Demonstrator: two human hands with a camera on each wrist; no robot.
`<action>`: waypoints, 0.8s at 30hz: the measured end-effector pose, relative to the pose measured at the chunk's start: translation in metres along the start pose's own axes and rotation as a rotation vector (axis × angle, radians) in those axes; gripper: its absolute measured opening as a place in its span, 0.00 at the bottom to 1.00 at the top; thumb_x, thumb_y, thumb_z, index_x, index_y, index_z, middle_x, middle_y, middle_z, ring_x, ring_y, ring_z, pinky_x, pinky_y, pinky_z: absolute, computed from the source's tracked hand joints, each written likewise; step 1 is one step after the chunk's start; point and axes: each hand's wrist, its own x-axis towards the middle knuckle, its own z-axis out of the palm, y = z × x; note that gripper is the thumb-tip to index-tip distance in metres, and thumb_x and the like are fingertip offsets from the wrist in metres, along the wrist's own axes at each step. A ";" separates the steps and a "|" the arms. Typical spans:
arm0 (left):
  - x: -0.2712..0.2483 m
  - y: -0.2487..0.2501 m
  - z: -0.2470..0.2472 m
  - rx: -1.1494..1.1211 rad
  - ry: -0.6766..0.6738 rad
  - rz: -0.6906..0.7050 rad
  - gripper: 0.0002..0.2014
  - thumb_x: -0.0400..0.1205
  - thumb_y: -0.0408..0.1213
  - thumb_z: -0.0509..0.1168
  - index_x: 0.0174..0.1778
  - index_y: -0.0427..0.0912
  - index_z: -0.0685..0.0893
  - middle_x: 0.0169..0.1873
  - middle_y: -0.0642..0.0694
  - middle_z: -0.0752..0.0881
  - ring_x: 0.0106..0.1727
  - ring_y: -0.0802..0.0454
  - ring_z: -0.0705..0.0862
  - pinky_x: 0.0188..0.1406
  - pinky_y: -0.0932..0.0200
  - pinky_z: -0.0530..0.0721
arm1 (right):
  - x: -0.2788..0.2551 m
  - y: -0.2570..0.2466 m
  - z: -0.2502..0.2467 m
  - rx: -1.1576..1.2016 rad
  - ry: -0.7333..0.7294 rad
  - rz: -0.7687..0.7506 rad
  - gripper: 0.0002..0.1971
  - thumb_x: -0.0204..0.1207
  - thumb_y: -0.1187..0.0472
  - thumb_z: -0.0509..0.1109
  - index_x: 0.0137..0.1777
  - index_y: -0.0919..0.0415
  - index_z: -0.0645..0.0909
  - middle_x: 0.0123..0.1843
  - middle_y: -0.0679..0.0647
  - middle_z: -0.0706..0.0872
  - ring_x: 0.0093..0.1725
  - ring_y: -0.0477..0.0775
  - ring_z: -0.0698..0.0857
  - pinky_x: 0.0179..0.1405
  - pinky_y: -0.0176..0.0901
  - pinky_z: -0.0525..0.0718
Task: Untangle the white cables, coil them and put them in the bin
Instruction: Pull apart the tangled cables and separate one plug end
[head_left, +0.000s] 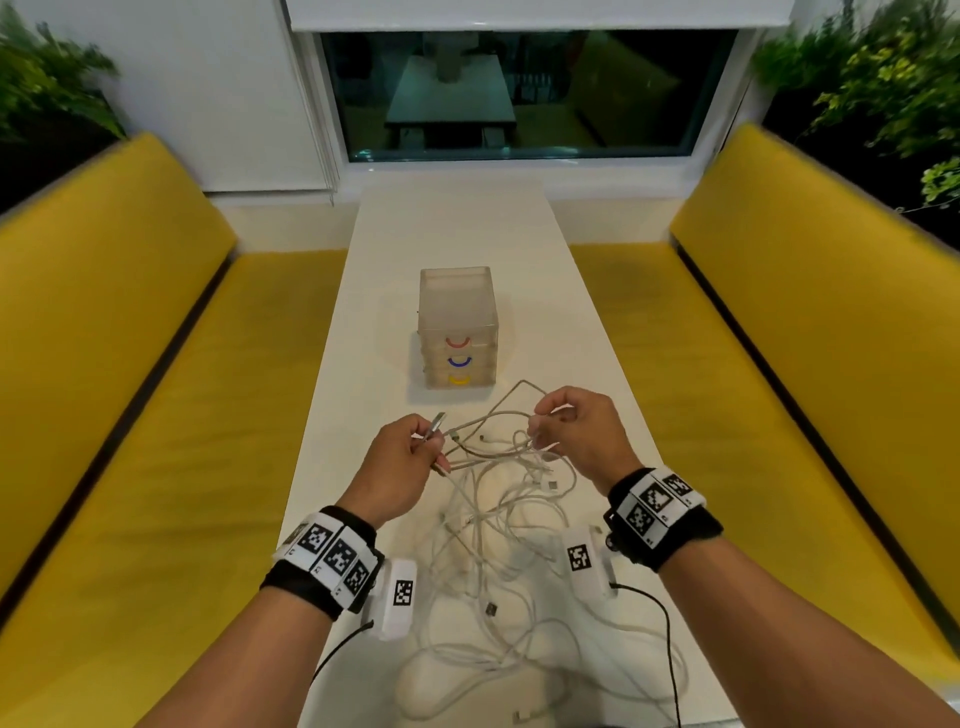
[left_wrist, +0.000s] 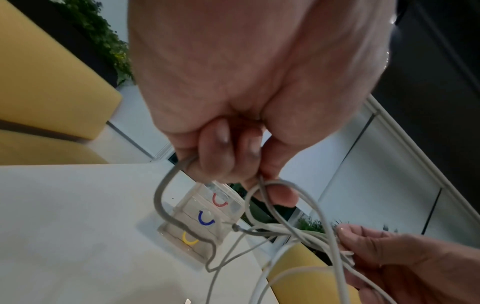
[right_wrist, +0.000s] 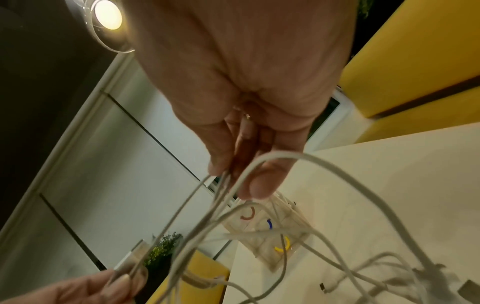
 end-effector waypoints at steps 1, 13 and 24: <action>0.000 -0.001 0.002 0.000 0.017 0.003 0.07 0.89 0.31 0.61 0.49 0.30 0.81 0.34 0.40 0.92 0.27 0.65 0.84 0.28 0.72 0.75 | 0.001 0.001 -0.001 -0.024 0.002 0.007 0.05 0.74 0.76 0.72 0.49 0.73 0.83 0.39 0.69 0.91 0.34 0.61 0.86 0.29 0.45 0.84; 0.005 -0.023 -0.002 -0.102 0.067 -0.042 0.07 0.89 0.32 0.62 0.46 0.36 0.79 0.37 0.40 0.94 0.26 0.68 0.82 0.35 0.60 0.73 | 0.006 0.012 -0.005 -0.321 -0.028 -0.093 0.15 0.75 0.73 0.64 0.41 0.55 0.89 0.34 0.55 0.88 0.28 0.49 0.83 0.32 0.47 0.87; -0.003 0.000 0.006 -0.208 -0.055 -0.017 0.07 0.90 0.31 0.60 0.47 0.38 0.79 0.29 0.41 0.84 0.18 0.58 0.69 0.18 0.65 0.67 | -0.009 0.033 0.051 -0.904 -0.369 -0.370 0.08 0.78 0.50 0.73 0.52 0.51 0.89 0.51 0.51 0.81 0.48 0.52 0.83 0.45 0.43 0.76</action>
